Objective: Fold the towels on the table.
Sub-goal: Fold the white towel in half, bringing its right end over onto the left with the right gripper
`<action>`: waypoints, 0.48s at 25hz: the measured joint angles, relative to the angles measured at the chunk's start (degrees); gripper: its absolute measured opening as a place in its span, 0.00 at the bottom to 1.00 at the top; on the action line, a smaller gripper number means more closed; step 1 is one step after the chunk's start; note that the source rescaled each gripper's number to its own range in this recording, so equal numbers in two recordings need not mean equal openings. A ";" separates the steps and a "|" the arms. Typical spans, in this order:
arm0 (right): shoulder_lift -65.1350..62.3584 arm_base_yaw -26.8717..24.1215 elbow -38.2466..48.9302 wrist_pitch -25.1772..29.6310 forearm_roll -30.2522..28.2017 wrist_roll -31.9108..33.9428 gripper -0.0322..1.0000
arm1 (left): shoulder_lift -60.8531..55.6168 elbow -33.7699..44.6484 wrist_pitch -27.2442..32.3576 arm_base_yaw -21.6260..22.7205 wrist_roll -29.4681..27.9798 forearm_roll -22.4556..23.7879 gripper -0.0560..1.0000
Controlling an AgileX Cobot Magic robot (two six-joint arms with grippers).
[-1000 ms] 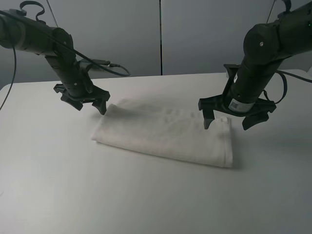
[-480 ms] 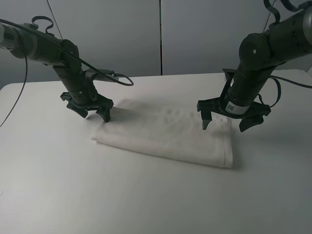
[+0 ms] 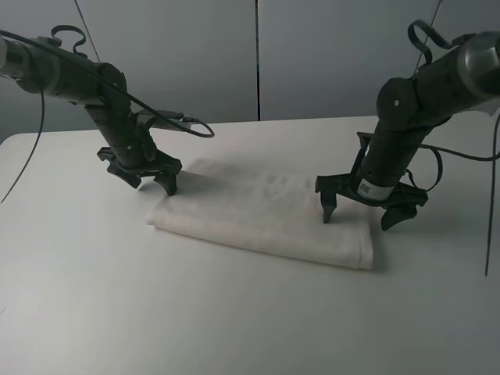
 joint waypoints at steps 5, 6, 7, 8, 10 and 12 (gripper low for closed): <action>0.21 0.00 -0.13 -0.09 0.00 -0.46 1.00 | 0.00 0.00 0.00 0.00 0.00 -0.09 0.99; 0.21 0.00 -0.13 -0.22 0.00 -0.58 1.00 | 0.00 0.00 0.00 0.00 0.00 -0.09 0.99; 0.21 0.00 -0.13 -0.32 0.00 -0.70 1.00 | 0.00 0.00 0.00 0.00 0.00 -0.09 0.99; 0.21 0.00 -0.13 -0.31 0.00 -0.70 0.99 | 0.00 0.00 0.00 0.00 0.00 -0.09 0.99; 0.21 0.00 -0.13 -0.85 0.09 -1.26 0.87 | 0.00 0.00 0.00 0.00 0.00 -0.09 0.99; 0.34 0.00 -0.13 -1.59 1.38 -2.33 0.59 | 0.00 0.00 0.00 0.00 0.00 -0.09 0.99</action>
